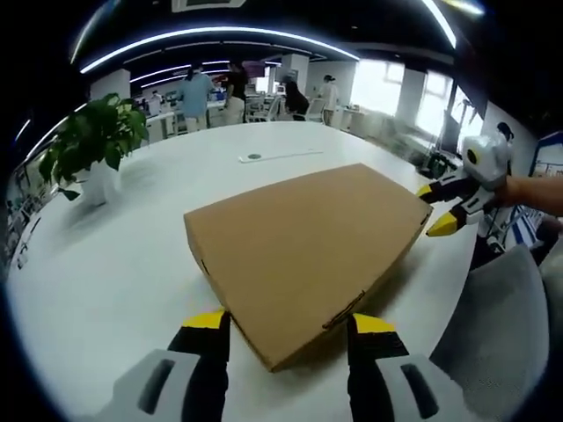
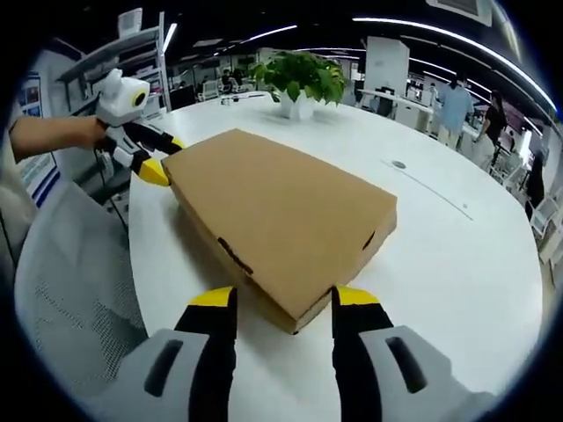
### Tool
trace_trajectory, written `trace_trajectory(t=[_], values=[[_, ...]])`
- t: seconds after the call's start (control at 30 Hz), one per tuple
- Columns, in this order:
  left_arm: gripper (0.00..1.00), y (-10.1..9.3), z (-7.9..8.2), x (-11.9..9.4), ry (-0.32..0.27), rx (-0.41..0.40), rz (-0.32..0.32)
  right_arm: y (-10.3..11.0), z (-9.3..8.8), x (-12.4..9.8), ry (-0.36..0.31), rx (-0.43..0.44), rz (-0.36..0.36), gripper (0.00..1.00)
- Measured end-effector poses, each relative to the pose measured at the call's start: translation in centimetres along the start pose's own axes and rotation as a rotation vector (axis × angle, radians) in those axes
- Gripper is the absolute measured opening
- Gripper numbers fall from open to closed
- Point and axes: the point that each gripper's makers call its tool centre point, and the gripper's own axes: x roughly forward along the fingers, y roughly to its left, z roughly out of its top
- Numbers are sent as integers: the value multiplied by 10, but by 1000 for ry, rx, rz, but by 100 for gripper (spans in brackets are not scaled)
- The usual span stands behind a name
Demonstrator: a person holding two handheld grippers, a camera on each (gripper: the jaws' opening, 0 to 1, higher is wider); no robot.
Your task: Operate the shoe box by opening the lid, removing the specified soft item, and placing it in the target area until the item is outside and the box remains undamaged.
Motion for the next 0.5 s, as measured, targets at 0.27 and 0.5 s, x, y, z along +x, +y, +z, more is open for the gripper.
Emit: trace_trajectory(t=[0.27, 0.5], values=[[54, 10, -7, -10, 9, 20, -7, 20, 4, 4, -12, 8, 6, 39], [55, 19, -11, -16, 19, 43, -15, 35, 7, 8, -16, 3, 10, 38]])
